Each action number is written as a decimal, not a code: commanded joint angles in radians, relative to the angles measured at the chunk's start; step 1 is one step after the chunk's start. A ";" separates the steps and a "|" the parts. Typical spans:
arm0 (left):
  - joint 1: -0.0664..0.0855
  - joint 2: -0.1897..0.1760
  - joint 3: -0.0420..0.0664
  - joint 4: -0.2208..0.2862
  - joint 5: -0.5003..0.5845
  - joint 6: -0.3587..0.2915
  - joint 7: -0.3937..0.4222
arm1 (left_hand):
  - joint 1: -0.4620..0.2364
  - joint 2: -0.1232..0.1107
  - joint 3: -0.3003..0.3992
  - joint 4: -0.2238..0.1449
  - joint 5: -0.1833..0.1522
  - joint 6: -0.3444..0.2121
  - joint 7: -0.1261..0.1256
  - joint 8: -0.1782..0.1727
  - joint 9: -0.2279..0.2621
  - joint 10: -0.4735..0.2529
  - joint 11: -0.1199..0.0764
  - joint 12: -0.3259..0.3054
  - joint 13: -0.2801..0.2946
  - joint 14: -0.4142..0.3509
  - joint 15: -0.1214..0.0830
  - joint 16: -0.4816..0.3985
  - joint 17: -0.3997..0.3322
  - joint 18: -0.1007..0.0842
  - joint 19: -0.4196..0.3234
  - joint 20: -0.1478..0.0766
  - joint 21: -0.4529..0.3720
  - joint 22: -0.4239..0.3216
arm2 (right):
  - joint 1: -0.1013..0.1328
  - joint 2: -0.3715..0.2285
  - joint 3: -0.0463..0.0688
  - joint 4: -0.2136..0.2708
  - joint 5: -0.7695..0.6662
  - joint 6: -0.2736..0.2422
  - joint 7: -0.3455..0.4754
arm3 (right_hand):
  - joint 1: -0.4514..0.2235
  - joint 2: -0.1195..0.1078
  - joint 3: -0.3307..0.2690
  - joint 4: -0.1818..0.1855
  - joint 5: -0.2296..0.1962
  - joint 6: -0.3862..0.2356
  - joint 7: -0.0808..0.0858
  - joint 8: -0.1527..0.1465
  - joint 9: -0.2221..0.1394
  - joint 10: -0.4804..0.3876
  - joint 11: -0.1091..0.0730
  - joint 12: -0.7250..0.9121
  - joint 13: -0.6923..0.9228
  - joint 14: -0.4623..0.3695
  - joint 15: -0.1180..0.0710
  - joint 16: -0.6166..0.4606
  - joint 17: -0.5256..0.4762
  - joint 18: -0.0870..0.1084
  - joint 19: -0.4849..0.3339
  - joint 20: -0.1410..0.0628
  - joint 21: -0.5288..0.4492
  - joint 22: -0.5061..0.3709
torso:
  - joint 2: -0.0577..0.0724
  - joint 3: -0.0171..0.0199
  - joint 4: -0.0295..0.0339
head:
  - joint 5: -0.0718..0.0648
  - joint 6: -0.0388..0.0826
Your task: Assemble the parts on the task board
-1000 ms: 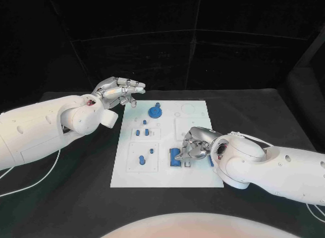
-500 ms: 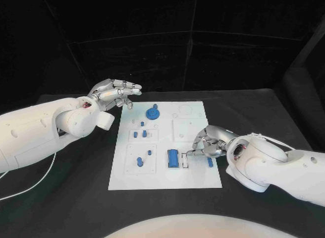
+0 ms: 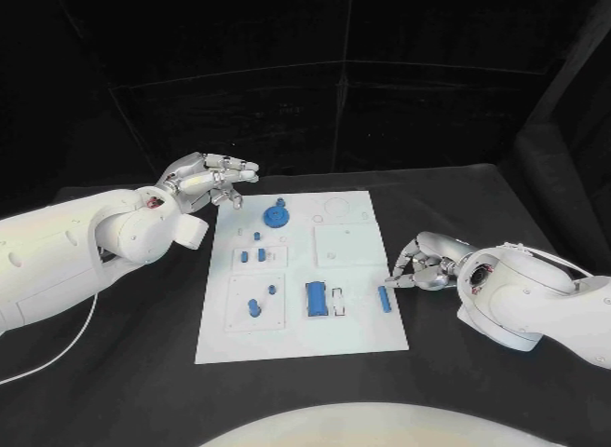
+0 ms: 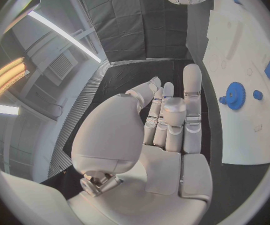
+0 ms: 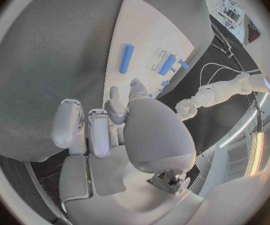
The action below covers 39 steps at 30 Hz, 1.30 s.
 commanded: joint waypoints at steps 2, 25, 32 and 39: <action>0.001 0.000 -0.002 0.000 -0.002 0.013 0.005 | -0.002 0.007 0.002 0.000 0.001 -0.006 0.001 0.005 -0.001 -0.006 0.001 0.005 -0.001 0.000 0.003 0.002 -0.001 0.013 -0.002 0.002 -0.005 -0.001 | 0.000 0.011 0.000 -0.011 -0.068 0.088 -0.009 | 0.007 0.002 -0.008 0.001 0.007 0.016 -0.003 -0.006 -0.003 0.000 -0.006 -0.006 -0.002 0.063 0.004 -0.002 0.043 -0.006 0.003 0.004 0.000 0.003 | 0.000 0.0007 0.0013 | -0.003 0.000; -0.001 0.001 -0.005 -0.003 -0.002 0.019 0.004 | -0.003 0.006 0.002 0.000 0.001 -0.006 0.002 0.006 -0.001 -0.006 0.001 0.006 -0.001 0.000 0.003 0.002 0.000 0.013 -0.002 0.002 -0.006 -0.002 | -0.002 0.070 -0.001 -0.042 -0.109 0.186 -0.035 | 0.006 -0.001 -0.029 0.006 0.001 0.060 -0.013 -0.007 -0.005 0.003 -0.014 -0.005 -0.001 0.064 -0.001 -0.002 0.046 -0.007 0.005 -0.001 0.001 0.009 | 0.000 -0.0016 0.0011 | -0.004 -0.005; -0.001 -0.001 -0.005 -0.003 -0.002 0.021 0.003 | -0.003 0.006 0.002 0.000 0.001 -0.006 0.002 0.006 -0.001 -0.006 0.001 0.006 -0.001 0.000 0.003 0.002 0.000 0.013 -0.002 0.002 -0.006 -0.002 | -0.004 0.082 -0.001 -0.049 -0.132 0.222 -0.041 | 0.007 -0.002 -0.031 0.006 -0.002 0.063 -0.014 -0.007 -0.005 0.003 -0.014 -0.006 -0.001 0.064 -0.002 -0.002 0.046 -0.008 0.006 -0.001 0.002 0.011 | 0.000 -0.0017 0.0016 | -0.003 -0.007; -0.001 -0.002 -0.005 -0.002 -0.002 0.022 0.001 | -0.003 0.006 0.002 0.000 0.001 -0.006 0.002 0.006 -0.001 -0.006 0.001 0.006 -0.001 0.000 0.003 0.002 0.000 0.013 -0.002 0.002 -0.006 -0.002 | -0.010 0.098 -0.001 -0.054 -0.154 0.248 -0.043 | 0.015 -0.002 -0.034 0.002 -0.007 0.071 -0.017 -0.007 -0.004 0.004 -0.016 -0.006 0.000 0.064 -0.004 -0.001 0.048 -0.008 0.006 -0.003 0.002 0.013 | 0.001 -0.0016 0.0002 | 0.000 -0.007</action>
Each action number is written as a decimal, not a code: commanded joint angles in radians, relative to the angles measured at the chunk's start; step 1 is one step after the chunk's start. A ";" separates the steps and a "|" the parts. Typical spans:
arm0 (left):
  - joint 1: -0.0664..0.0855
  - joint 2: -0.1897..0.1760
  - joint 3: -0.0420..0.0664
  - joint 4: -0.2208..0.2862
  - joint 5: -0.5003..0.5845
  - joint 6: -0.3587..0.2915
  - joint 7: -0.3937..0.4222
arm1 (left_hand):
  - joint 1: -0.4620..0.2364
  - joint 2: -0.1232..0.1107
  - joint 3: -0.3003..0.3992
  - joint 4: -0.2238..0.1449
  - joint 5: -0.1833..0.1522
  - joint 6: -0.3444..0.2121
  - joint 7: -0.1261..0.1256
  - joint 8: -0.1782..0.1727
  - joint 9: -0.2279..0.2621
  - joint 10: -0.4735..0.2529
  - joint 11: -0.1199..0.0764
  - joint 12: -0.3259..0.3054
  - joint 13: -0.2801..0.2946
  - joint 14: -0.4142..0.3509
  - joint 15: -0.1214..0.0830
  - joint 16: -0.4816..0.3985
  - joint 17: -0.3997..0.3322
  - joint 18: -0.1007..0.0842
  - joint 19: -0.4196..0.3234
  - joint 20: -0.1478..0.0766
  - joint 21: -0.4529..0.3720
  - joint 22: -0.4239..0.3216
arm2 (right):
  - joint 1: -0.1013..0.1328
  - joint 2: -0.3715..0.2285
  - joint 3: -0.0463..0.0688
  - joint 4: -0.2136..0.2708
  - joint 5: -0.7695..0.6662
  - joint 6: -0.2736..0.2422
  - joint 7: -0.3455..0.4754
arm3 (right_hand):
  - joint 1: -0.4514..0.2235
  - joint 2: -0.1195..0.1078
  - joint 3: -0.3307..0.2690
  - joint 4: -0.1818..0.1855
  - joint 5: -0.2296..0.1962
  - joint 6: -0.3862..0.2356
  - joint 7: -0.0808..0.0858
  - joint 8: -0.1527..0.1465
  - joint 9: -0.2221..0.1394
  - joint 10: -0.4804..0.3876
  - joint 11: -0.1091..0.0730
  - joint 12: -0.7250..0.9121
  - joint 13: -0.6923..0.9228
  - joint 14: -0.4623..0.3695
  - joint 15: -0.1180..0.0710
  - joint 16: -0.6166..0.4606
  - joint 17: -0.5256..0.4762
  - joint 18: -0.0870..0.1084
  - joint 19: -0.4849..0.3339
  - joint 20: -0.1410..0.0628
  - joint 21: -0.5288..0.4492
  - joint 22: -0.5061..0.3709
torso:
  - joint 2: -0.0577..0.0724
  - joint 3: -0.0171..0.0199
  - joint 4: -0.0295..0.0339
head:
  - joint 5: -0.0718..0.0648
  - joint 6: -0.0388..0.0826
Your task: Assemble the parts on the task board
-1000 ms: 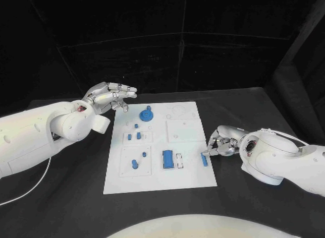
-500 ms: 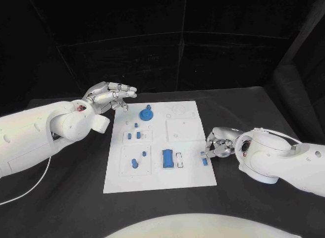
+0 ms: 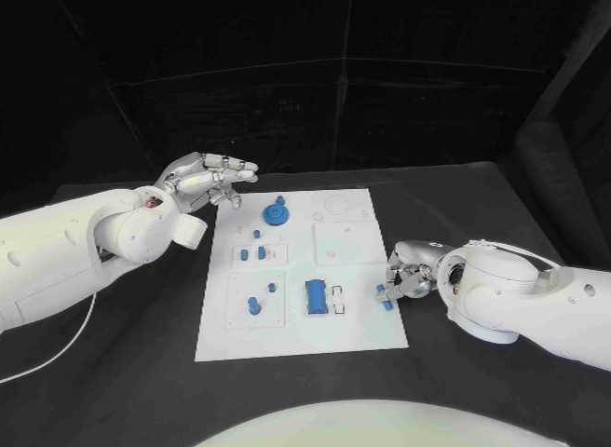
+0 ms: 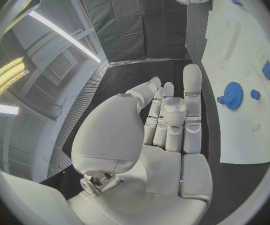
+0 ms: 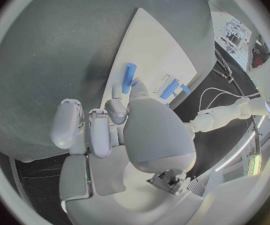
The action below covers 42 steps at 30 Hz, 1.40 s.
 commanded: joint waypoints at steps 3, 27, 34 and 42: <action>0.001 -0.001 0.000 0.002 -0.002 0.015 0.001 | -0.003 0.006 0.002 0.000 0.001 -0.006 0.002 0.006 -0.002 -0.006 0.001 0.006 -0.001 0.000 0.003 0.003 0.000 0.013 -0.002 0.002 -0.006 -0.002 | -0.005 0.011 -0.002 -0.005 -0.042 0.057 -0.008 | 0.019 0.002 -0.006 -0.007 -0.006 0.011 -0.001 -0.008 -0.001 0.000 -0.006 -0.003 0.000 0.065 -0.005 -0.001 0.048 -0.008 0.006 -0.004 0.002 0.001 | 0.001 0.0002 -0.0008 | 0.001 -0.002; 0.001 -0.007 0.000 0.007 -0.002 0.018 -0.004 | -0.003 0.006 0.002 0.000 0.001 -0.006 0.002 0.006 -0.002 -0.006 0.001 0.006 -0.001 0.000 0.003 0.003 0.000 0.013 -0.002 0.002 -0.006 -0.002 | -0.011 0.050 -0.002 -0.005 -0.110 0.066 -0.014 | 0.144 0.052 0.048 -0.060 0.161 0.025 -0.008 -0.047 -0.010 -0.005 -0.015 -0.014 0.000 0.066 -0.013 -0.001 0.056 -0.009 0.007 -0.012 0.002 0.005 | -0.001 0.0000 0.0000 | 0.010 -0.005; 0.001 -0.007 0.000 0.007 -0.002 0.019 -0.006 | -0.003 0.006 0.002 0.000 0.001 -0.006 0.002 0.006 -0.002 -0.006 0.001 0.006 -0.001 0.000 0.003 0.003 0.000 0.013 -0.002 0.002 -0.006 -0.002 | -0.011 0.037 -0.002 0.019 -0.045 -0.034 -0.015 | 0.153 0.050 0.080 -0.052 0.194 0.023 -0.006 -0.063 -0.015 -0.004 -0.013 -0.012 0.003 0.067 -0.013 0.002 0.061 -0.010 0.010 -0.013 0.004 0.010 | -0.001 -0.0002 0.0002 | 0.012 -0.002; 0.001 -0.006 0.000 0.007 -0.002 0.020 -0.006 | -0.004 0.006 0.002 0.000 0.001 -0.008 0.002 0.006 -0.002 -0.007 0.002 0.007 -0.002 -0.001 0.004 0.003 -0.001 0.013 -0.002 0.002 -0.006 -0.002 | -0.011 0.030 -0.002 0.045 0.067 -0.178 0.011 | 0.149 0.023 0.128 -0.027 0.276 0.032 -0.005 -0.077 -0.018 0.002 -0.014 -0.003 0.015 0.069 -0.013 0.007 0.072 -0.011 0.014 -0.015 0.008 0.018 | 0.000 0.0003 -0.0004 | 0.015 -0.001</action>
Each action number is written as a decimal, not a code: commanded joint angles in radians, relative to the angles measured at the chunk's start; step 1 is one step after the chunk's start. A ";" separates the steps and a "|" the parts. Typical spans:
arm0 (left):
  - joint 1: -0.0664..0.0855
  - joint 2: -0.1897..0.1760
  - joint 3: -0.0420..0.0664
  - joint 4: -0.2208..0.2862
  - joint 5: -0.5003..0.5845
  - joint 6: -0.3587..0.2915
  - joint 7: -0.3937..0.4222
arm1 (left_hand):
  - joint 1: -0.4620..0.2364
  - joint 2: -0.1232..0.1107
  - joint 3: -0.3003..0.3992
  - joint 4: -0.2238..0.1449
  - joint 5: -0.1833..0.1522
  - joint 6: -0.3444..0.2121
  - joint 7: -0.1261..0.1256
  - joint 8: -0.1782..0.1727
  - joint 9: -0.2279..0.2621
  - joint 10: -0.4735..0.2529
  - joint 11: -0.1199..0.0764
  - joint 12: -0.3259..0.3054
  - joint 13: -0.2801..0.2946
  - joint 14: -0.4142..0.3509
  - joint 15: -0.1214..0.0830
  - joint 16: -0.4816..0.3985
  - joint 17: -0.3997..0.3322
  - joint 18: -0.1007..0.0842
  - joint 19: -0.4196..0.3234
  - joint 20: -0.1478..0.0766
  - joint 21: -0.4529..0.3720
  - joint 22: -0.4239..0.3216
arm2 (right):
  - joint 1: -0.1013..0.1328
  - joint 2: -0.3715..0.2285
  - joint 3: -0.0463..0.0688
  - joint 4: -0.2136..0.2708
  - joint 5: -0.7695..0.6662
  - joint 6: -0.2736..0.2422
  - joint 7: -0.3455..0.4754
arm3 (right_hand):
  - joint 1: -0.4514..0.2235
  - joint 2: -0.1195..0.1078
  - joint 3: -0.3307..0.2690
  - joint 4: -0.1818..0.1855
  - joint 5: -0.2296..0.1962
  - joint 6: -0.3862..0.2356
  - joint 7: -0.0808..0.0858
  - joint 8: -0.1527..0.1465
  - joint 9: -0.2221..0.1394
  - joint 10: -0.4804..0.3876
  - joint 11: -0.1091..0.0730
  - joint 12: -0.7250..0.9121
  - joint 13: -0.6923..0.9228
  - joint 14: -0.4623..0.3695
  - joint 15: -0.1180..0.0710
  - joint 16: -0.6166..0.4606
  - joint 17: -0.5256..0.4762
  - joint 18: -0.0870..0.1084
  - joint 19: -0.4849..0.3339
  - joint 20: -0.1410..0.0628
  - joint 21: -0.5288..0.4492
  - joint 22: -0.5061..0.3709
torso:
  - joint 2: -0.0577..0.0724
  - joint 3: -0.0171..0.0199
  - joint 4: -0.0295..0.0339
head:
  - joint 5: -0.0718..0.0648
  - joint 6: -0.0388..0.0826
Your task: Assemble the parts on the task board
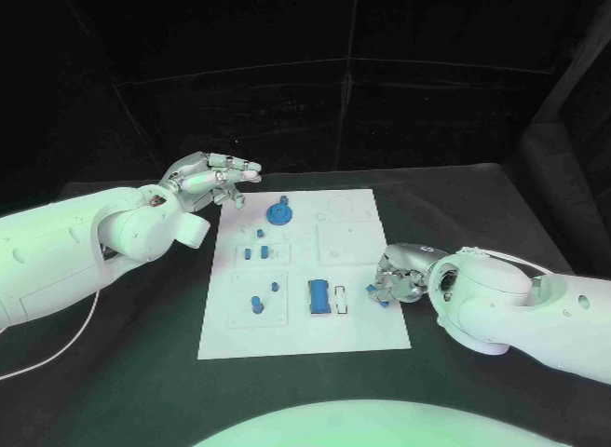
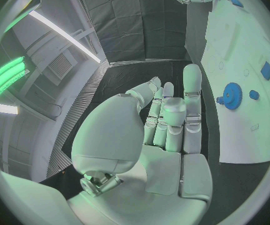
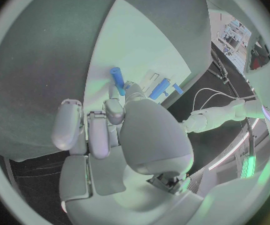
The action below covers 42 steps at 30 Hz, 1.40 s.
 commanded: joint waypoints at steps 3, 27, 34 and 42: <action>0.001 0.000 0.001 0.002 -0.002 0.013 -0.001 | -0.004 0.006 0.002 0.000 0.001 -0.008 0.002 0.006 -0.001 -0.007 0.002 0.007 -0.001 -0.001 0.004 0.003 -0.001 0.013 -0.002 0.002 -0.006 -0.002 | 0.001 -0.001 0.001 0.021 0.110 -0.148 0.028 | -0.008 -0.028 0.018 0.010 0.013 0.014 -0.001 0.003 0.006 0.012 -0.004 0.013 0.013 0.069 -0.005 0.006 0.075 -0.011 0.004 -0.004 0.005 0.004 | 0.002 -0.0003 -0.0005 | 0.003 0.000; 0.001 0.002 0.001 0.003 -0.002 0.018 -0.006 | -0.004 0.006 0.002 0.000 0.001 -0.008 0.002 0.006 -0.001 -0.007 0.002 0.007 -0.001 -0.001 0.004 0.003 -0.001 0.013 -0.002 0.002 -0.006 -0.002 | 0.002 0.091 0.001 -0.010 0.169 -0.081 0.004 | -0.040 -0.063 0.040 0.043 -0.001 0.024 -0.001 -0.003 0.008 0.016 -0.003 0.016 0.016 0.069 -0.005 0.006 0.076 -0.011 0.004 -0.004 0.004 0.003 | 0.002 -0.0006 -0.0001 | 0.013 -0.008; 0.001 0.003 0.001 0.003 -0.002 0.021 -0.007 | -0.004 0.006 0.002 0.000 0.001 -0.008 0.002 0.006 -0.001 -0.007 0.002 0.007 -0.001 -0.001 0.004 0.003 -0.001 0.013 -0.002 0.002 -0.006 -0.002 | 0.002 0.113 0.001 -0.027 0.166 -0.093 -0.011 | -0.064 -0.065 0.045 0.058 -0.005 0.029 -0.001 -0.004 0.009 0.019 -0.003 0.019 0.019 0.070 -0.004 0.007 0.078 -0.011 0.004 -0.003 0.004 0.004 | 0.002 -0.0003 -0.0007 | 0.016 -0.008; 0.001 0.003 0.001 0.003 -0.002 0.023 -0.010 | -0.004 0.006 0.002 0.000 0.001 -0.008 0.002 0.006 -0.001 -0.007 0.002 0.007 -0.001 -0.001 0.004 0.003 -0.001 0.013 -0.002 0.002 -0.006 -0.002 | 0.002 0.127 0.001 -0.042 0.160 -0.082 -0.016 | -0.149 -0.059 0.031 0.061 0.068 0.057 -0.012 0.004 0.019 0.027 -0.010 0.023 0.024 0.072 -0.009 0.013 0.088 -0.012 0.008 -0.006 0.008 0.013 | 0.002 -0.0005 -0.0004 | 0.017 -0.009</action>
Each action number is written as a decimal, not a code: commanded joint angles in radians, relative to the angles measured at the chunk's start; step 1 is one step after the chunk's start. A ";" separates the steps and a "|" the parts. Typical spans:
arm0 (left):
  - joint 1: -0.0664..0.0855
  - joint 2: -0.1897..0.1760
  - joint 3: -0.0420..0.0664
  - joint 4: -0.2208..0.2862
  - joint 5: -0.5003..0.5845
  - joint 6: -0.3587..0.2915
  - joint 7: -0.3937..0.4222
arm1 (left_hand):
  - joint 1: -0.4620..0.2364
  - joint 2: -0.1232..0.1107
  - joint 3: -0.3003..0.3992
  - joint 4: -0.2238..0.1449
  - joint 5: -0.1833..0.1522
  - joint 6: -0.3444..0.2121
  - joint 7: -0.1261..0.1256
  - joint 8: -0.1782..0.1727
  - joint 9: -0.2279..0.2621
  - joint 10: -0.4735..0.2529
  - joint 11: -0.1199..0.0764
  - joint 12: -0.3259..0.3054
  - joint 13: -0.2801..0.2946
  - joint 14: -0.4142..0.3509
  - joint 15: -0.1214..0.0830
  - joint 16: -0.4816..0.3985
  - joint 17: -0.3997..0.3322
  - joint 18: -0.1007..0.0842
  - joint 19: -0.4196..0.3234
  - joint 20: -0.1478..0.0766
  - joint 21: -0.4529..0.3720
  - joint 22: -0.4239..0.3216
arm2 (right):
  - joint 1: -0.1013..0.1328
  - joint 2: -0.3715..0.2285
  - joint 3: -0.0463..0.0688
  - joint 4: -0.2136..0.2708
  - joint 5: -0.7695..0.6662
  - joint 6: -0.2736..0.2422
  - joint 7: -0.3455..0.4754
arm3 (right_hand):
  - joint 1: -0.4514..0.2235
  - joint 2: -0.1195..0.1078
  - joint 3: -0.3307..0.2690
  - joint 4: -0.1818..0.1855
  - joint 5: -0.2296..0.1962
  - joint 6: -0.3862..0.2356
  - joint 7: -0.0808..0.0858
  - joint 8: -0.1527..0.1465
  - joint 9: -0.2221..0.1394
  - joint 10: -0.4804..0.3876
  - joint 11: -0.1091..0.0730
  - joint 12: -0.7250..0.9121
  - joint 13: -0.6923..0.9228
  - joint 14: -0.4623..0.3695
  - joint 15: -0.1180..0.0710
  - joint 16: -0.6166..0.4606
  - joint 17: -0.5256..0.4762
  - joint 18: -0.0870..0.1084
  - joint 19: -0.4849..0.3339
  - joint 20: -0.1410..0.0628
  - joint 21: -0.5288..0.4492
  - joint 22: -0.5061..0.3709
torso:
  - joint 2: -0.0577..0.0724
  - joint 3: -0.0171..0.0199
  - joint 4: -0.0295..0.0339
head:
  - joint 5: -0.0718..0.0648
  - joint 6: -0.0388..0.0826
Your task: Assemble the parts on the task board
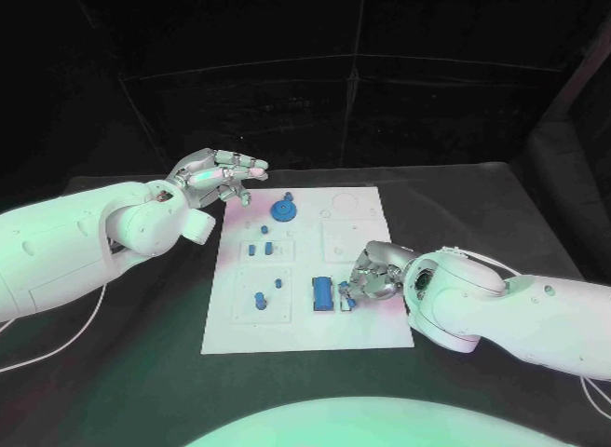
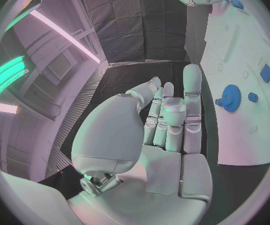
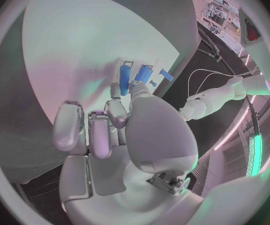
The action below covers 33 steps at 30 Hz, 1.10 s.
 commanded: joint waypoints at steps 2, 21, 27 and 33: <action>0.001 0.001 0.001 0.002 -0.009 0.016 -0.001 | -0.003 0.006 0.002 0.000 0.001 -0.008 0.002 0.007 -0.001 -0.008 0.002 0.007 -0.001 -0.001 0.004 0.002 -0.003 0.013 -0.003 0.002 -0.006 -0.001 | 0.001 0.007 0.000 -0.005 -0.002 0.021 -0.009 | -0.019 0.001 -0.011 -0.001 -0.002 0.012 -0.002 0.002 0.003 0.004 -0.002 0.000 -0.005 0.072 -0.010 0.005 0.089 -0.013 0.005 -0.004 0.005 0.003 | 0.000 0.0000 -0.0004 | 0.001 -0.002; 0.001 0.000 0.001 0.003 -0.027 0.023 -0.007 | -0.005 0.005 0.002 0.000 0.001 -0.010 0.003 0.007 -0.002 -0.010 0.002 0.007 -0.002 -0.002 0.004 0.002 -0.003 0.013 -0.003 0.002 -0.007 -0.001 | 0.001 0.026 0.000 -0.021 -0.021 0.089 -0.012 | -0.032 0.004 -0.017 -0.004 -0.017 0.023 -0.008 0.007 0.009 0.009 -0.007 0.006 0.001 0.073 -0.014 0.006 0.091 -0.013 0.008 -0.006 0.007 0.008 | 0.000 0.0001 -0.0021 | 0.004 -0.006; 0.001 -0.001 0.001 0.003 -0.027 0.024 -0.007 | -0.005 0.005 0.002 0.000 0.001 -0.010 0.003 0.007 -0.002 -0.010 0.002 0.007 -0.002 -0.002 0.004 0.002 -0.003 0.013 -0.003 0.002 -0.007 -0.001 | 0.001 0.026 0.000 -0.018 -0.022 0.095 -0.011 | -0.034 0.003 -0.019 -0.004 -0.023 0.023 -0.008 0.007 0.010 0.010 -0.007 0.006 0.002 0.073 -0.015 0.006 0.091 -0.013 0.008 -0.007 0.007 0.008 | 0.000 0.0005 -0.0019 | 0.004 -0.008; 0.001 -0.001 0.001 0.002 -0.028 0.025 -0.008 | -0.005 0.005 0.002 0.000 0.001 -0.010 0.003 0.007 -0.002 -0.010 0.002 0.007 -0.002 -0.002 0.004 0.002 -0.003 0.013 -0.003 0.002 -0.007 -0.001 | 0.001 0.024 0.000 -0.015 -0.022 0.092 -0.011 | -0.039 0.004 -0.022 -0.003 -0.029 0.024 -0.008 0.007 0.011 0.010 -0.007 0.006 0.002 0.073 -0.015 0.006 0.091 -0.013 0.008 -0.008 0.007 0.008 | 0.000 0.0006 -0.0022 | 0.005 -0.009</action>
